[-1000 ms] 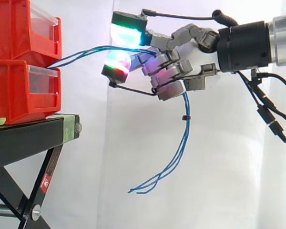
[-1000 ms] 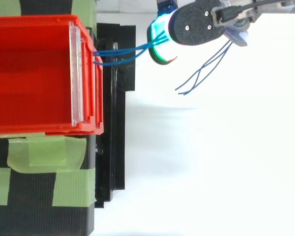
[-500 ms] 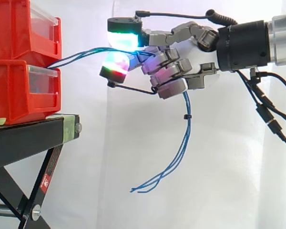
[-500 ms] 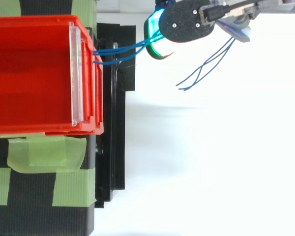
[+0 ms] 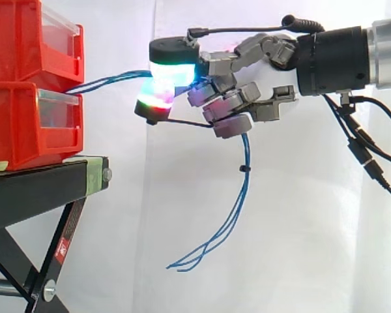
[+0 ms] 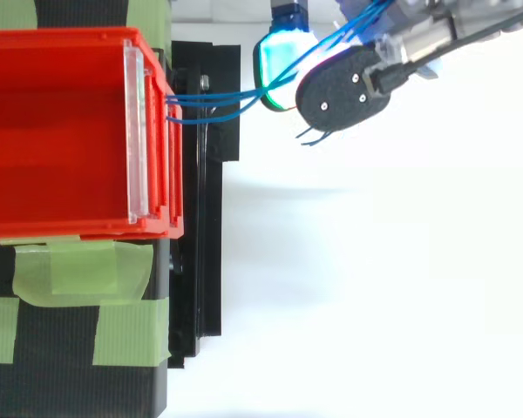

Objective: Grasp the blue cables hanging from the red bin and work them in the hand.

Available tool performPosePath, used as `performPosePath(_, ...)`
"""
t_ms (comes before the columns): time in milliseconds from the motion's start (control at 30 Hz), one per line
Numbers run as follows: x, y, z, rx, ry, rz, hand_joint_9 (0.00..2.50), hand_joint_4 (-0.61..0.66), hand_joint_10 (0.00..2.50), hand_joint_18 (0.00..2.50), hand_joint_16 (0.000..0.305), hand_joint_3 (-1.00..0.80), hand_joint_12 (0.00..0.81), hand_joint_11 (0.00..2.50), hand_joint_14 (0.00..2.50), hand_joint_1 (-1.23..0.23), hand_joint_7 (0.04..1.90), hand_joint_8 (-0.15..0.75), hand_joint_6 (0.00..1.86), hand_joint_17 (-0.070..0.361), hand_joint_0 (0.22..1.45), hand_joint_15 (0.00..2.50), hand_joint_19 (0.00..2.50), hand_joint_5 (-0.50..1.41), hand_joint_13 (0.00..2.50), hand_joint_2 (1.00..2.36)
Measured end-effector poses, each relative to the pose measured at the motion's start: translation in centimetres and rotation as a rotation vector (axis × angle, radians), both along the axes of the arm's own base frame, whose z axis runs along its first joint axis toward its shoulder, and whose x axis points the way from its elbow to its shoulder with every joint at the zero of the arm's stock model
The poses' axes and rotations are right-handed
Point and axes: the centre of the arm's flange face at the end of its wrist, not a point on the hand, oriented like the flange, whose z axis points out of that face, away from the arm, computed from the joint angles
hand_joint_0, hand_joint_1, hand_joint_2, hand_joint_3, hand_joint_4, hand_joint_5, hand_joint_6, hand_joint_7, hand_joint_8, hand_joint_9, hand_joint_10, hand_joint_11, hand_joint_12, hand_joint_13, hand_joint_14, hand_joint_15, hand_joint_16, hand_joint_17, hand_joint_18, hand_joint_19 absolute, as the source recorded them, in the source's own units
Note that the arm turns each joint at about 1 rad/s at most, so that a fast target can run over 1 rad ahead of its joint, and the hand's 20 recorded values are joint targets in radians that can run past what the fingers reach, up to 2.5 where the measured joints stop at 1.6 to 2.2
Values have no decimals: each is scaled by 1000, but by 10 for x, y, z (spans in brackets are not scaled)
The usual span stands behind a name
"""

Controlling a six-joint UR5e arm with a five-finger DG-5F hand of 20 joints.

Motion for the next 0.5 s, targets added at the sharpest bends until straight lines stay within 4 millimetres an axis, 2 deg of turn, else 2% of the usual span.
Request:
performPosePath(67,0,-1,0,-1,1,-1,660,209,2500,1399,56,-596,424,2269,2288,-744,1266,358,383,125,868,1320,1274,234,1097,1014)
performPosePath(133,-1,-1,0,-2,3,-2,713,223,2500,1447,56,-756,417,2238,2321,-708,1298,361,357,126,832,1306,1287,300,1120,1009)
performPosePath(233,-1,-3,0,-3,5,-4,784,243,2500,1498,58,-889,423,2274,2323,-669,1341,365,319,130,800,1302,1281,379,1168,1005)
performPosePath(400,-1,-4,0,-7,4,-2,877,249,2500,1558,59,-999,413,2300,2303,-635,1377,355,301,133,782,1304,1285,439,1224,1000)
performPosePath(500,-1,-4,0,-13,4,-3,973,222,2500,1603,57,-1000,407,2331,2278,-636,1403,346,311,128,793,1324,1293,495,1277,1000)
